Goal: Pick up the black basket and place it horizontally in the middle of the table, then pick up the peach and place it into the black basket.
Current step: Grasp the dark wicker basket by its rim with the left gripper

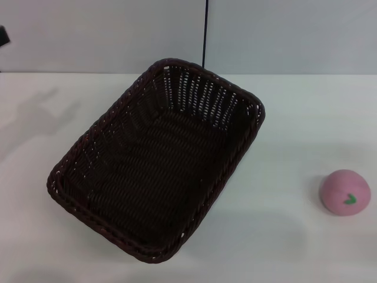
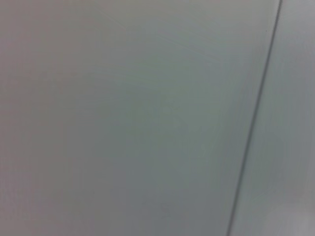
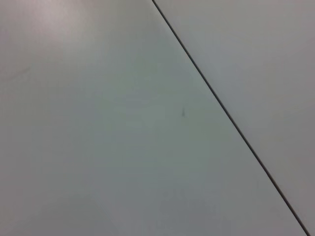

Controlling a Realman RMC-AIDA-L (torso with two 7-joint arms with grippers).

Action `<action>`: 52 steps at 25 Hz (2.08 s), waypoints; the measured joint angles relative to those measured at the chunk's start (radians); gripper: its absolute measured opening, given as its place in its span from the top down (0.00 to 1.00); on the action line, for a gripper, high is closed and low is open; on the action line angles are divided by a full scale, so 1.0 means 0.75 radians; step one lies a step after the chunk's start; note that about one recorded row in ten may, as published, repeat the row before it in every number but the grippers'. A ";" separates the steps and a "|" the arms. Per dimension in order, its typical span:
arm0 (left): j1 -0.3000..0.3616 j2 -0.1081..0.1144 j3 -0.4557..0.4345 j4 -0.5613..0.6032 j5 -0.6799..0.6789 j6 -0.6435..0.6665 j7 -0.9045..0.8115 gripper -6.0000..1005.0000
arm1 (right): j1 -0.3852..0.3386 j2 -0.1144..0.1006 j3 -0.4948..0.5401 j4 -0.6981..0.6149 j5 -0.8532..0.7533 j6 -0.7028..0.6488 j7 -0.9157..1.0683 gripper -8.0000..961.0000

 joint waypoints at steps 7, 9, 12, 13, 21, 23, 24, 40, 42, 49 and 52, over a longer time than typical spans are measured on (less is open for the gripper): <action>-0.172 -0.045 0.015 0.398 0.545 0.117 -0.485 0.34 | -0.020 0.001 0.002 -0.005 0.002 -0.011 0.037 0.27; -0.219 -0.051 0.020 0.432 0.633 0.168 -0.548 0.34 | -0.025 0.001 0.002 -0.021 0.000 -0.016 0.080 0.27; -0.339 -0.074 0.067 0.468 0.883 0.292 -0.657 0.34 | -0.037 0.000 0.003 -0.048 0.001 -0.022 0.145 0.27; -0.376 -0.078 0.130 0.469 0.974 0.321 -0.700 0.34 | -0.042 0.000 0.003 -0.056 0.001 -0.027 0.159 0.27; -0.424 -0.082 0.416 0.471 1.150 0.281 -0.840 0.35 | -0.060 0.001 0.005 -0.070 0.003 -0.016 0.171 0.27; -0.428 -0.083 0.442 0.454 1.165 0.258 -0.847 0.35 | -0.053 0.001 0.005 -0.073 0.003 -0.003 0.166 0.27; -0.430 -0.084 0.476 0.420 1.185 0.215 -0.851 0.35 | -0.049 0.001 0.005 -0.074 0.003 0.005 0.164 0.27; -0.457 -0.083 0.541 0.246 1.230 0.126 -0.861 0.36 | -0.021 -0.002 -0.008 -0.093 -0.003 0.116 0.160 0.27; -0.479 -0.083 0.547 0.206 1.241 0.134 -0.860 0.37 | -0.018 -0.002 -0.008 -0.096 -0.004 0.119 0.160 0.27; -0.499 -0.085 0.593 0.191 1.248 0.141 -0.869 0.42 | -0.011 -0.003 -0.006 -0.119 -0.006 0.137 0.160 0.27; -0.508 -0.085 0.606 0.196 1.264 0.136 -0.897 0.45 | -0.011 -0.003 -0.001 -0.125 -0.006 0.137 0.160 0.28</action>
